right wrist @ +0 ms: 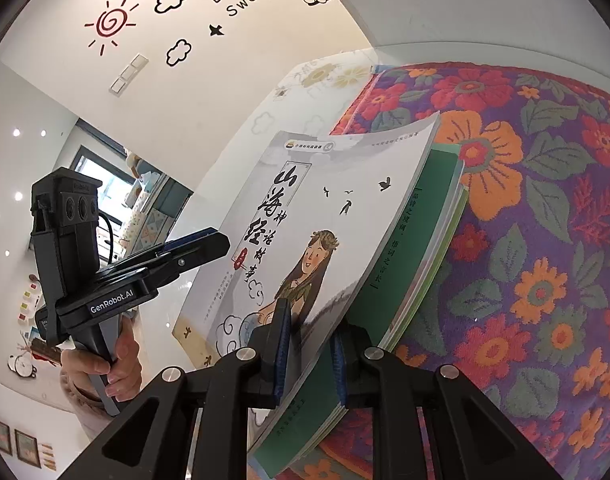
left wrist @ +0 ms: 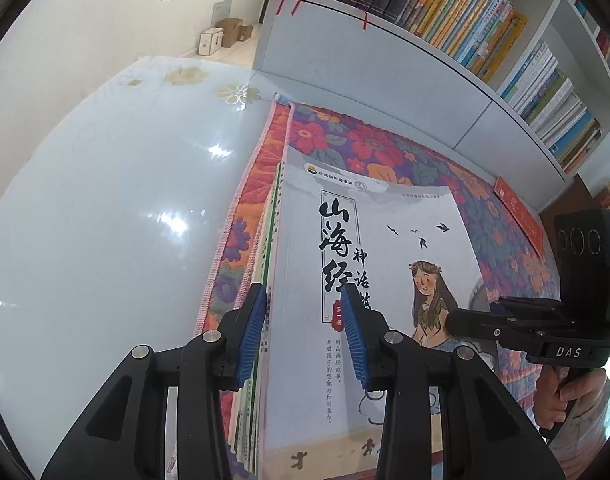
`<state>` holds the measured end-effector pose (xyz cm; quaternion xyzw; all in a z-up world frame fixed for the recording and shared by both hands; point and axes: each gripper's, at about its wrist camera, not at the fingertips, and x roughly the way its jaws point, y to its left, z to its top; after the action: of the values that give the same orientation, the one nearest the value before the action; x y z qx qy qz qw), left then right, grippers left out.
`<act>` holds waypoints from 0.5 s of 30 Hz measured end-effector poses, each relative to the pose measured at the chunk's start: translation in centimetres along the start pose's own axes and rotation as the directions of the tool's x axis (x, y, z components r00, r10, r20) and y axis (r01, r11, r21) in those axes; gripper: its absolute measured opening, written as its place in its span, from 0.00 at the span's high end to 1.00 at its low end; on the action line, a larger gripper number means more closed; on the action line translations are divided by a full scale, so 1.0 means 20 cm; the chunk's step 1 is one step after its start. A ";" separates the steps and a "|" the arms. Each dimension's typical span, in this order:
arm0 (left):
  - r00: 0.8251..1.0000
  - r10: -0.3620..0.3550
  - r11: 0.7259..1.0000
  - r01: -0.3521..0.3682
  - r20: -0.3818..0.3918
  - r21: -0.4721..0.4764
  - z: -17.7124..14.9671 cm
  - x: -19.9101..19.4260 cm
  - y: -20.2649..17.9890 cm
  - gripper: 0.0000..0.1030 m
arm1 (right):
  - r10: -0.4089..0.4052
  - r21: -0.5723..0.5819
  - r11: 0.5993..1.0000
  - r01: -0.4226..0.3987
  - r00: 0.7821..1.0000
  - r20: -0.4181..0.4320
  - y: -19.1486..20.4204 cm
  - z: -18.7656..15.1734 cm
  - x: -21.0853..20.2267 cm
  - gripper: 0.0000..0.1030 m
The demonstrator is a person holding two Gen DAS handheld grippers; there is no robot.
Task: Organize books
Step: 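Lower the white book upright against the green book with both grippers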
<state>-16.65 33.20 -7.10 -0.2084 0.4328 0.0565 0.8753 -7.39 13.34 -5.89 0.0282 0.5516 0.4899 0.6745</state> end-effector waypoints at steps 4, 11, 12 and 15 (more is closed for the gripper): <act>0.999 0.034 0.999 -0.034 0.023 0.003 0.00 -0.04 -0.02 0.66 | 0.023 0.091 0.996 -0.021 1.000 -0.018 -0.03 0.01 -0.01 0.79; 0.998 0.042 0.999 -0.042 0.055 0.009 -0.03 -0.14 -0.05 0.64 | -0.030 0.120 0.992 0.035 0.999 -0.044 -0.01 0.02 -0.05 0.68; 0.997 0.045 0.999 -0.045 0.056 0.011 -0.03 -0.15 -0.06 0.64 | -0.036 0.122 0.992 0.041 0.998 -0.045 -0.01 0.02 -0.06 0.68; 0.998 0.040 0.999 -0.042 0.057 0.026 -0.05 -0.17 -0.10 0.64 | -0.052 0.135 0.989 0.057 0.998 -0.043 -0.03 0.00 -0.08 0.68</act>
<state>-18.91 31.25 -4.31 -0.1860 0.4127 0.0745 0.8885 -6.97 11.87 -5.04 0.0492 0.5976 0.4330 0.6731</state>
